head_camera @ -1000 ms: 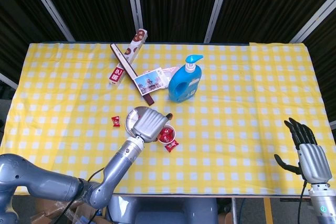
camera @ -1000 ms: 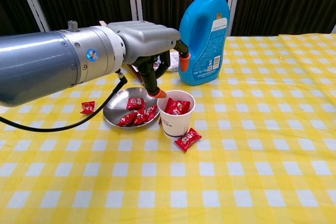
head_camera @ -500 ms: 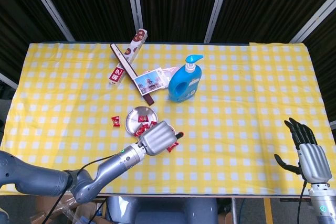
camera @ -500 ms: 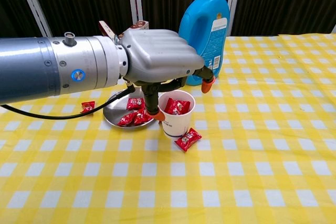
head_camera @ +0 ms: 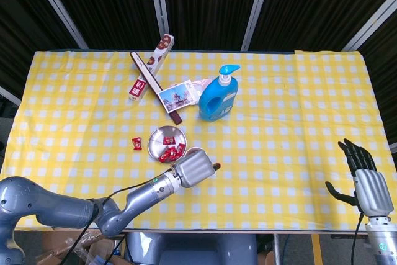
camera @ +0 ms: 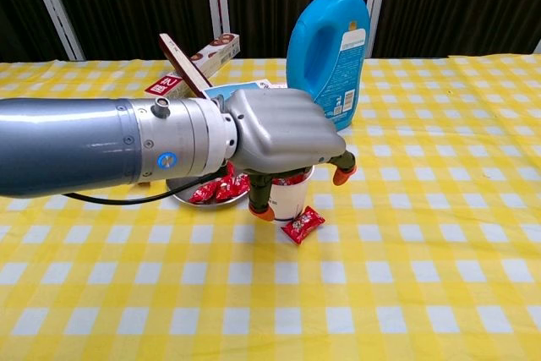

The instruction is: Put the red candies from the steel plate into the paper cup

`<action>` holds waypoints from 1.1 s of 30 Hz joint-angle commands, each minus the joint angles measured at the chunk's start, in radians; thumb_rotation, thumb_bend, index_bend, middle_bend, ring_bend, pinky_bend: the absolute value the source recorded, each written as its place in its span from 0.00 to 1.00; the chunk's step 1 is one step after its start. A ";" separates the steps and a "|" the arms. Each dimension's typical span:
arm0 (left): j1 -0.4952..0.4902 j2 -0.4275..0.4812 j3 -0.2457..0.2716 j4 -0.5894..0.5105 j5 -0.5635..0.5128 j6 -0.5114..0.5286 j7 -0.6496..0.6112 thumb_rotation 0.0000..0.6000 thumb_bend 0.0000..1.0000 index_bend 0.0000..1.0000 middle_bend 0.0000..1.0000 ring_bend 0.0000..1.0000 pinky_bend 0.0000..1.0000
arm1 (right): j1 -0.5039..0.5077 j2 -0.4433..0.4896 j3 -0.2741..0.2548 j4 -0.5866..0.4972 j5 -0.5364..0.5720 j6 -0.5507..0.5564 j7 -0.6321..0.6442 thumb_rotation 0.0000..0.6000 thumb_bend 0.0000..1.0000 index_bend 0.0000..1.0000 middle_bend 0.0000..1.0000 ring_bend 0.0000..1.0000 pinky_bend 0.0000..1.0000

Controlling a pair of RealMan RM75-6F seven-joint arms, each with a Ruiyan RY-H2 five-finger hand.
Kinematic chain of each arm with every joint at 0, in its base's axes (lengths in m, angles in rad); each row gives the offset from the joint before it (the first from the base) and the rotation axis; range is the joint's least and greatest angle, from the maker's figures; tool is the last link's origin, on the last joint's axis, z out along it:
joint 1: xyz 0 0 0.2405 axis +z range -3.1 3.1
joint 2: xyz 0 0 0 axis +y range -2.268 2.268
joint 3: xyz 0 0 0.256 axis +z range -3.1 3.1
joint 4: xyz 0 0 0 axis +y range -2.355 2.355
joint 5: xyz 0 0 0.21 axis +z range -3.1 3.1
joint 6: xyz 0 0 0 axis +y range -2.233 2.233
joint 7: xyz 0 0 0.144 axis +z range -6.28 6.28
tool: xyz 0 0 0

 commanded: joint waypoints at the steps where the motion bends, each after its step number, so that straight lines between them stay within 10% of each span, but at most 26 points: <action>1: -0.006 -0.010 0.003 0.014 -0.008 -0.010 0.003 1.00 0.18 0.29 0.80 0.90 0.92 | -0.001 0.000 0.000 -0.001 0.000 0.002 -0.001 1.00 0.34 0.00 0.00 0.00 0.00; 33: -0.064 -0.029 0.006 0.073 -0.009 -0.037 0.046 1.00 0.21 0.31 0.77 0.89 0.92 | -0.011 0.000 0.006 -0.005 0.003 0.018 0.000 1.00 0.34 0.00 0.00 0.00 0.00</action>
